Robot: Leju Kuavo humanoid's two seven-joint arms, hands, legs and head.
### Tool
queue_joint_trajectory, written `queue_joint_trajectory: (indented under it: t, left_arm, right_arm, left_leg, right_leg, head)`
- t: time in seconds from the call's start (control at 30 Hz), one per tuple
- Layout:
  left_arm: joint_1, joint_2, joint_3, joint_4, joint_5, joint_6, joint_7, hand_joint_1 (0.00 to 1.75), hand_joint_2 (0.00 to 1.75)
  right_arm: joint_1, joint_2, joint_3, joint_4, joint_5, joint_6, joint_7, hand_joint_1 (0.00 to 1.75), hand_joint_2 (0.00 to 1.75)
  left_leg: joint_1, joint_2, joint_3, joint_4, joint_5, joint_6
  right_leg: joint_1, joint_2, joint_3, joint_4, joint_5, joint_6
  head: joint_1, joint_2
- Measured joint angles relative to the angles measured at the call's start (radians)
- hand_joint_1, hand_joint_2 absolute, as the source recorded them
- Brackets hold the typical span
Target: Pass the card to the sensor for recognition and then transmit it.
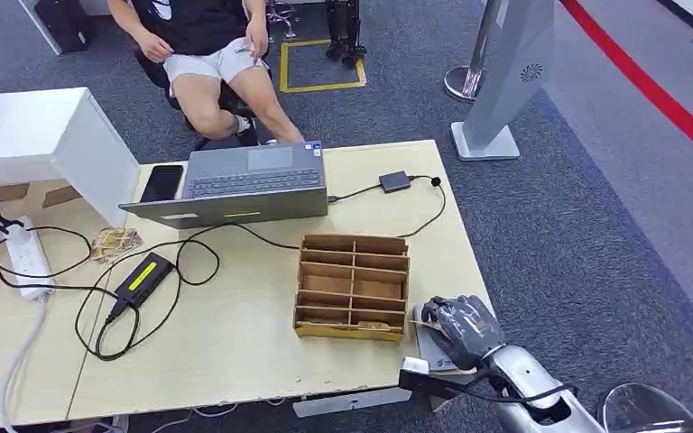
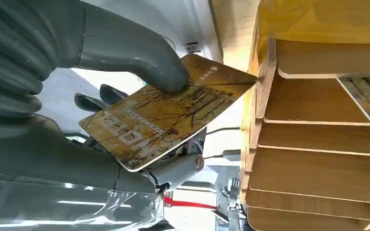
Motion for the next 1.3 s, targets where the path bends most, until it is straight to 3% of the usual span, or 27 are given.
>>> queue_joint_trajectory:
  t: [0.23,0.43,0.57,1.07,1.13,1.3]
  left_arm:
    - [0.000,0.000,0.004,0.000,-0.003,-0.001,0.004,0.00,1.75]
    - [0.001,0.000,0.008,0.000,-0.003,-0.001,0.006,0.00,1.75]
    - [0.000,0.000,0.015,0.000,-0.008,-0.001,0.006,0.00,1.75]
    - [-0.001,0.000,0.015,0.000,-0.037,-0.007,0.003,0.00,1.75]
    - [-0.002,0.000,0.015,0.000,-0.047,-0.011,0.001,0.00,1.75]
    - [-0.013,0.006,0.005,0.000,-0.081,-0.026,-0.003,0.00,1.75]
  right_arm:
    - [0.002,-0.003,0.006,-0.019,0.023,-0.033,0.020,1.75,1.75]
    - [0.000,-0.029,-0.006,-0.139,0.029,-0.056,0.025,1.75,1.75]
    - [-0.026,-0.035,-0.012,-0.209,-0.002,-0.038,-0.006,1.75,1.75]
    - [-0.172,-0.034,0.003,-0.264,-0.006,-0.017,0.016,1.75,1.75]
    - [-0.220,-0.026,0.005,-0.261,-0.018,0.013,0.027,1.75,1.75]
    - [-0.462,0.048,0.063,-0.138,-0.011,0.195,0.056,1.75,1.75]
  left_leg:
    - [0.000,0.000,0.000,0.000,0.000,0.000]
    - [0.000,0.000,0.000,0.000,0.000,0.000]
    - [0.000,0.000,-0.001,0.000,0.000,0.000]
    - [0.000,0.000,-0.001,0.000,0.000,0.000]
    - [0.000,0.001,-0.002,0.000,0.000,0.000]
    - [0.000,0.003,-0.001,0.000,0.003,-0.002]
  right_leg:
    - [0.000,0.000,0.000,0.000,0.000,0.000]
    - [0.000,0.000,0.000,0.000,0.000,0.000]
    - [0.000,0.000,0.000,0.000,0.000,0.000]
    - [0.000,0.000,0.000,0.000,0.000,0.000]
    - [0.000,0.000,0.000,0.001,0.000,0.000]
    - [0.000,0.003,-0.001,0.002,0.002,-0.002]
  head:
    - [0.000,0.000]
    - [0.000,0.000]
    - [0.000,0.000]
    - [0.000,0.000]
    - [0.000,0.000]
    - [0.001,0.000]
